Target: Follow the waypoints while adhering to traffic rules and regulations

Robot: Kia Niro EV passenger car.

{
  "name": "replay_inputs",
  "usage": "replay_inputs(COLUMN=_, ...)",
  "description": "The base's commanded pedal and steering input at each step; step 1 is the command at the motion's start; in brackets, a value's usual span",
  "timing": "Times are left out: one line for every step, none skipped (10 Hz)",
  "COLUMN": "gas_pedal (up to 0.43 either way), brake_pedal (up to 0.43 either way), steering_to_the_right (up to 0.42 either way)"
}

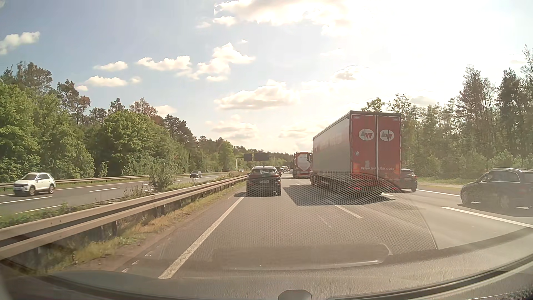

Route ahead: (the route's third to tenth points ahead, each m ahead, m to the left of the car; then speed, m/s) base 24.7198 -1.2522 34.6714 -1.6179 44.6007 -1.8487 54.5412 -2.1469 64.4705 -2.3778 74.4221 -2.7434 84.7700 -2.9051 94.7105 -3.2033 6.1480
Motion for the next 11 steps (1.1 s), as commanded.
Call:
replay_inputs(gas_pedal=0.110, brake_pedal=0.000, steering_to_the_right=0.004)
replay_inputs(gas_pedal=0.110, brake_pedal=0.000, steering_to_the_right=0.004)
replay_inputs(gas_pedal=0.110, brake_pedal=0.000, steering_to_the_right=0.004)
replay_inputs(gas_pedal=0.110, brake_pedal=0.000, steering_to_the_right=0.003)
replay_inputs(gas_pedal=0.110, brake_pedal=0.000, steering_to_the_right=0.002)
replay_inputs(gas_pedal=0.110, brake_pedal=0.000, steering_to_the_right=0.001)
replay_inputs(gas_pedal=0.110, brake_pedal=0.000, steering_to_the_right=0.001)
replay_inputs(gas_pedal=0.110, brake_pedal=0.000, steering_to_the_right=0.001)
replay_inputs(gas_pedal=0.110, brake_pedal=0.000, steering_to_the_right=0.000)
replay_inputs(gas_pedal=0.110, brake_pedal=0.000, steering_to_the_right=-0.001)
replay_inputs(gas_pedal=0.110, brake_pedal=0.000, steering_to_the_right=-0.001)
